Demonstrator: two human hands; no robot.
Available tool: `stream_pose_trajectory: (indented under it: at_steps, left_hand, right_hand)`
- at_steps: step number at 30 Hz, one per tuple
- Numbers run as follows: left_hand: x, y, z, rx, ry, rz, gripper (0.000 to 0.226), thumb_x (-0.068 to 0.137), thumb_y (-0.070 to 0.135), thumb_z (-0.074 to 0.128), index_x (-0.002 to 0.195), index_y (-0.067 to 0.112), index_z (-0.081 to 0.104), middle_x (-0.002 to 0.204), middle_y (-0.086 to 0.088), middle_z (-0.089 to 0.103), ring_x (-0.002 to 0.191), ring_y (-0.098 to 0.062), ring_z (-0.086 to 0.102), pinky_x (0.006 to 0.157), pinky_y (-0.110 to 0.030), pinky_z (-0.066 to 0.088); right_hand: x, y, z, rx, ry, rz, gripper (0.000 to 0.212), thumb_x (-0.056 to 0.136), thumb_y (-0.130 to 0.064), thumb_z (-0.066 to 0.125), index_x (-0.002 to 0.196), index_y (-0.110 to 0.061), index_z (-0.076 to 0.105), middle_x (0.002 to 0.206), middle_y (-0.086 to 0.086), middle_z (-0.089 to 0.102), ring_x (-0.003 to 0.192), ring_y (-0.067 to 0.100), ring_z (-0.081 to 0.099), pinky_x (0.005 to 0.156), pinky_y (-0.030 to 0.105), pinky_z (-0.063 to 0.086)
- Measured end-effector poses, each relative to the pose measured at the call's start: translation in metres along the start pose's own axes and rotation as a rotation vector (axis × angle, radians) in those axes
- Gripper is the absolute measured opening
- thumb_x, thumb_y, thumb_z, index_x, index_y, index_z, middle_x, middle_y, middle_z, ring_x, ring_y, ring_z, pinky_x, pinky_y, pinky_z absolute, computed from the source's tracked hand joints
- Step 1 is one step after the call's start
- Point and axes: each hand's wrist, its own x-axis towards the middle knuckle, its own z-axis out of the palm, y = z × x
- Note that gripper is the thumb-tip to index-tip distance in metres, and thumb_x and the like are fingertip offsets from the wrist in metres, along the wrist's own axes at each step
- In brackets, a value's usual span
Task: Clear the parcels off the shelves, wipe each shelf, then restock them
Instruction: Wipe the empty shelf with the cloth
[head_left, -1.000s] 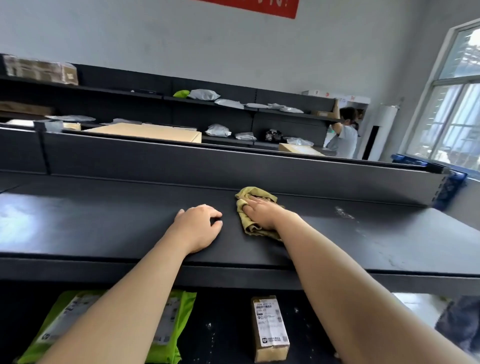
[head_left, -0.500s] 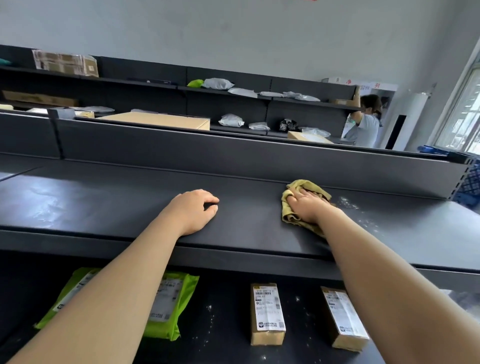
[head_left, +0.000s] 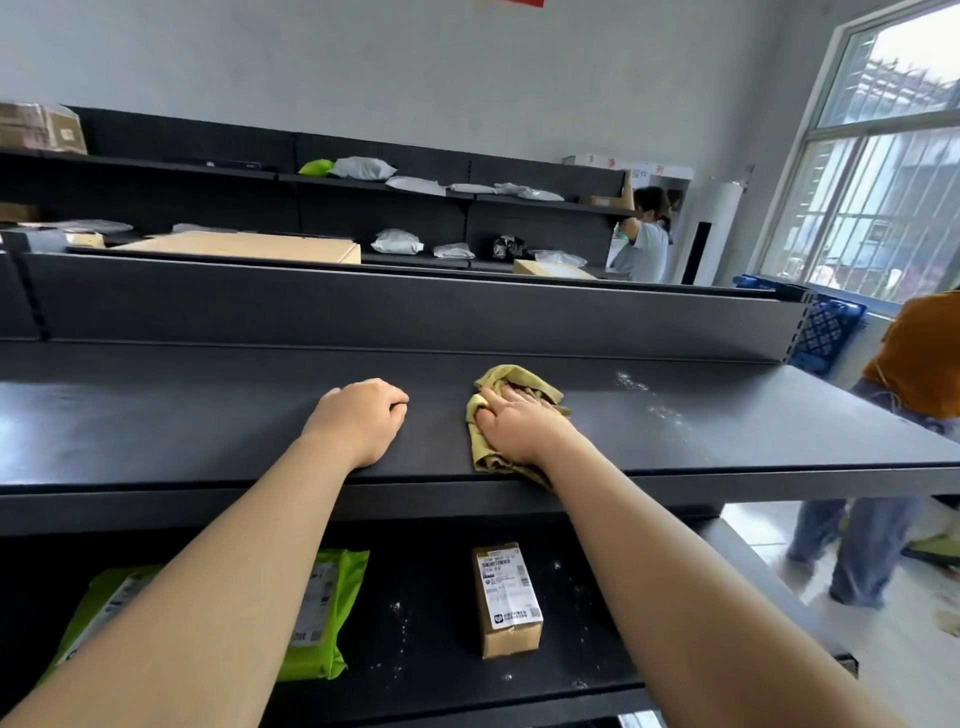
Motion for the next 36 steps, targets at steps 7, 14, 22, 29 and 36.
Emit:
stream_pose_trajectory:
  at_steps: [7,14,22,29,36]
  left_hand:
    - [0.005,0.016,-0.002,0.126,-0.041,-0.063,0.031,0.093,0.005,0.038,0.109,0.015,0.062,0.112,-0.003,0.061,0.096,-0.025,0.058,0.078,-0.034,0.049]
    - [0.016,0.057,0.016,0.041,-0.035,-0.047,0.036,0.090,0.000,0.038,0.113,0.015,0.061,0.113,-0.004,0.060,0.096,-0.026,0.056,0.072,-0.032,0.043]
    - [0.039,0.118,0.037,0.004,-0.087,0.059,0.026,0.096,0.013,0.036,0.109,0.015,0.059,0.116,-0.005,0.056,0.106,-0.027,0.051,0.089,-0.040,0.045]
    - [0.057,0.155,0.055,0.027,-0.168,-0.075,0.038,0.099,0.029,0.030,0.132,0.023,0.049,0.137,-0.005,0.043,0.128,-0.030,0.037,0.111,-0.055,0.020]
    - [0.056,0.153,0.058,-0.031,-0.101,-0.086,0.042,0.098,0.031,0.031,0.137,0.029,0.047,0.145,0.001,0.040,0.132,-0.024,0.037,0.113,-0.053,0.018]
  right_hand:
    - [-0.025,0.022,-0.007,0.021,0.022,-0.039,0.052,0.102,-0.049,0.015,0.152,-0.037,0.018,0.161,-0.006,0.016,0.148,0.016,0.014,0.117,0.043,0.014]
    - [-0.036,0.093,-0.017,0.011,0.014,-0.016,0.050,0.102,-0.047,0.021,0.151,-0.037,0.026,0.160,-0.010,0.021,0.147,0.009,0.015,0.119,0.042,0.017]
    - [-0.022,0.134,-0.029,-0.026,-0.022,-0.081,0.047,0.106,-0.036,0.024,0.152,-0.028,0.026,0.159,-0.007,0.022,0.147,0.007,0.013,0.119,0.027,0.006]
    - [0.032,0.128,-0.035,-0.043,-0.089,-0.134,0.048,0.106,-0.034,0.022,0.154,-0.027,0.019,0.162,0.002,0.014,0.149,0.013,0.009,0.120,0.032,0.005]
    - [0.077,0.130,-0.040,-0.076,-0.121,-0.076,0.050,0.106,-0.032,0.016,0.153,-0.016,0.020,0.162,0.007,0.008,0.149,0.024,0.008,0.120,0.043,0.010]
